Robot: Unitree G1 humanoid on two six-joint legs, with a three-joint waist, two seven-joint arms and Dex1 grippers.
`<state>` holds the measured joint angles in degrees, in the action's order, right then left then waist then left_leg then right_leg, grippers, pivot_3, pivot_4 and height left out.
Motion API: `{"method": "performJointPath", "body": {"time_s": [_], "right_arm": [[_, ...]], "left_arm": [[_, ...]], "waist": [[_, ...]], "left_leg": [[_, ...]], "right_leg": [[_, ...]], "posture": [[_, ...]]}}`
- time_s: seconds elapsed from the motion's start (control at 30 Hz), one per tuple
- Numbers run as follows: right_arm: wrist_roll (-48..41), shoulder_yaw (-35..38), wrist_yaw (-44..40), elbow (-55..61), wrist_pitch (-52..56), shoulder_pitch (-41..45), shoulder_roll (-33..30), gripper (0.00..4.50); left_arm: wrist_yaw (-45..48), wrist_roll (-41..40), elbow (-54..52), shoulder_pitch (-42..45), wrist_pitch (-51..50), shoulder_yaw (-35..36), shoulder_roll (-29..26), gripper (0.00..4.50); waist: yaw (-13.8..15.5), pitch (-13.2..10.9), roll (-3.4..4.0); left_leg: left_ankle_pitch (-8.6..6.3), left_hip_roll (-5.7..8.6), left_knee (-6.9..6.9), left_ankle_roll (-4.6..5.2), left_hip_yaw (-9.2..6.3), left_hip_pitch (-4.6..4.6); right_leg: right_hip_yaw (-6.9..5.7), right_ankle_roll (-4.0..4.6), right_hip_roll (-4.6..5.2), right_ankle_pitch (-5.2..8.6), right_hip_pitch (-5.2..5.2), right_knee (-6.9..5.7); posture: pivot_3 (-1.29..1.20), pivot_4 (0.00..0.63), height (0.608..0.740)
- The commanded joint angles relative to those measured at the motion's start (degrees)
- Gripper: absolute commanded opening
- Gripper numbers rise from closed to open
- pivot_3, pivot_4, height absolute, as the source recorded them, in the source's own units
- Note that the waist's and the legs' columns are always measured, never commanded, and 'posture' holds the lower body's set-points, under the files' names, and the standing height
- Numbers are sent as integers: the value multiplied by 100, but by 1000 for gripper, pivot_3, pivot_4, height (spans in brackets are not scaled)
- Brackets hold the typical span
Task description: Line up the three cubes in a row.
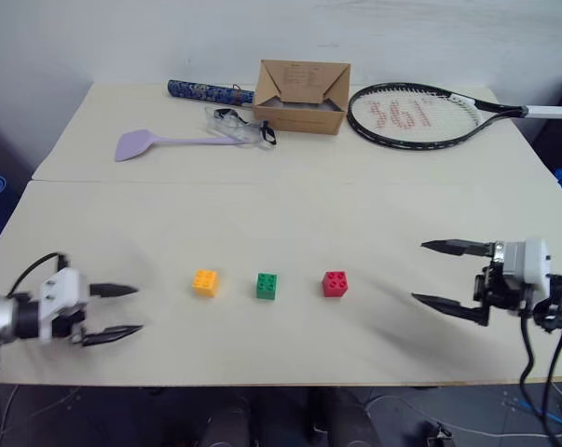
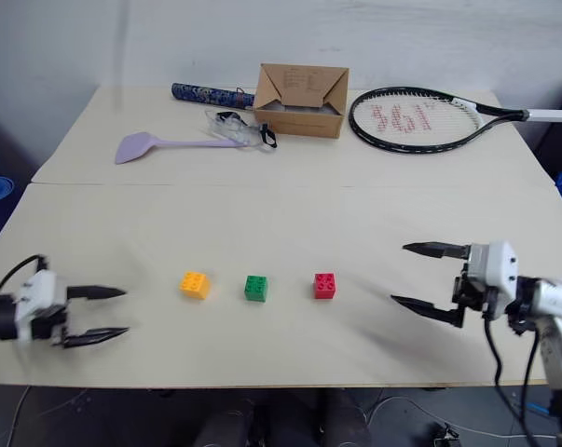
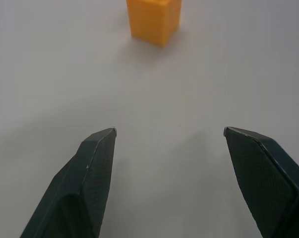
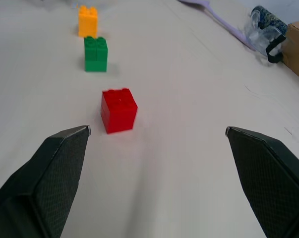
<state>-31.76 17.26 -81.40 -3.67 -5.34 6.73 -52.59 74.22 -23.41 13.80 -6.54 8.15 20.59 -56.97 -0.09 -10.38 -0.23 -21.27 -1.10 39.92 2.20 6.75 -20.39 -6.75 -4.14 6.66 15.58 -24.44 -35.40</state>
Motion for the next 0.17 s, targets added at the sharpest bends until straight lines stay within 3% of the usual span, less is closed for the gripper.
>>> {"method": "performJointPath", "body": {"time_s": [0.03, 0.17], "right_arm": [[48, 38, -513, -178, -244, 37, -213, 4500], [102, 81, -559, -360, -303, 130, -227, 4500]], "left_arm": [[-374, -151, -661, -293, -299, 601, -15, 3654], [-484, -165, -1134, -576, -559, 827, 28, 3654]], "waist": [[49, 0, 0], [63, 0, 4]], "left_leg": [[-2, 0, 0, -3, -6, 0], [-4, 0, -1, -7, -6, 0]], "right_leg": [[-3, 1, 0, 1, 2, 2], [-1, 3, 1, 1, 1, -2]], "posture": [[0, 150, 740], [0, 150, 740]]}}
